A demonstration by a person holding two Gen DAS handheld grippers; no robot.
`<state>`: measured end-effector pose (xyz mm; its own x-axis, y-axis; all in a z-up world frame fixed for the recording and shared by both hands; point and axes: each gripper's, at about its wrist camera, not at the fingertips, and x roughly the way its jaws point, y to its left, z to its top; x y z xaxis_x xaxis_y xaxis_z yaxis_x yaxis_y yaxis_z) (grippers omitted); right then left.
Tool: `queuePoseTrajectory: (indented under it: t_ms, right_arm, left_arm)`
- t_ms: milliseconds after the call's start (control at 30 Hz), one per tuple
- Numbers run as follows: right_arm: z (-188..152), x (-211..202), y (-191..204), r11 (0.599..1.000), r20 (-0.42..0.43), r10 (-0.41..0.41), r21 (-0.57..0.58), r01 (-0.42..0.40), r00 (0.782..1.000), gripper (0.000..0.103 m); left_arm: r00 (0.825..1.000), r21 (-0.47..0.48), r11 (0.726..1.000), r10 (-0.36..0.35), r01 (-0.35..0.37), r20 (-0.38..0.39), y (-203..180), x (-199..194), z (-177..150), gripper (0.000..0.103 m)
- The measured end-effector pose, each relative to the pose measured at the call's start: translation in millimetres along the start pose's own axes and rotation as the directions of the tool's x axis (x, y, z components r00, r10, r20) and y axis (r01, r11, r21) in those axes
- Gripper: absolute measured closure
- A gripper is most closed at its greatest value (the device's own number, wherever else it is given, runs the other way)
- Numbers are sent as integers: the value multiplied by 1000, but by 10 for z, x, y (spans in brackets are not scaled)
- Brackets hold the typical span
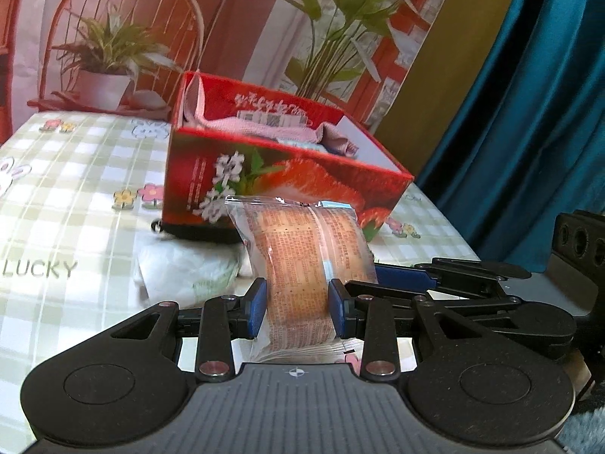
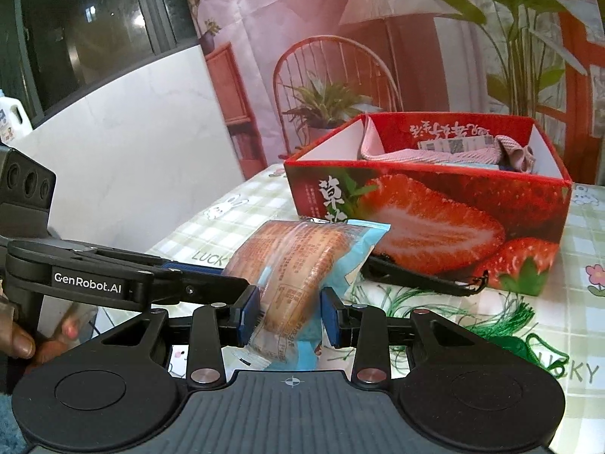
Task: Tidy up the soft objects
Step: 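Lower the bagged bread into the red box and open both tools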
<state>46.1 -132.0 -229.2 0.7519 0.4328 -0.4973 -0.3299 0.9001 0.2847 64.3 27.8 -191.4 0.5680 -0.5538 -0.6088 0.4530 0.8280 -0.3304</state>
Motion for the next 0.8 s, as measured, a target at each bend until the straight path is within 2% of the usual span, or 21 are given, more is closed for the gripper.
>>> queuePoseTrajectory:
  t_ms: [167, 433, 600, 800]
  right_arm:
    - [222, -27, -62, 1000, 42, -1, -8, 2, 999, 69]
    - [848, 34, -274, 999, 135, -22, -35, 27, 991, 69]
    - [1200, 238, -458, 997, 152, -42, -59, 51, 988, 69]
    - [1468, 640, -671, 997, 127, -67, -35, 72, 990, 70]
  left_arm:
    - [999, 30, 999, -17, 16, 45, -34, -4, 296, 67]
    - [995, 85, 996, -30, 21, 97, -80, 175, 940, 67]
    - [996, 90, 996, -16, 7, 93, 7, 417, 1265, 67]
    - [998, 63, 998, 19, -22, 56, 252, 729, 1524, 67]
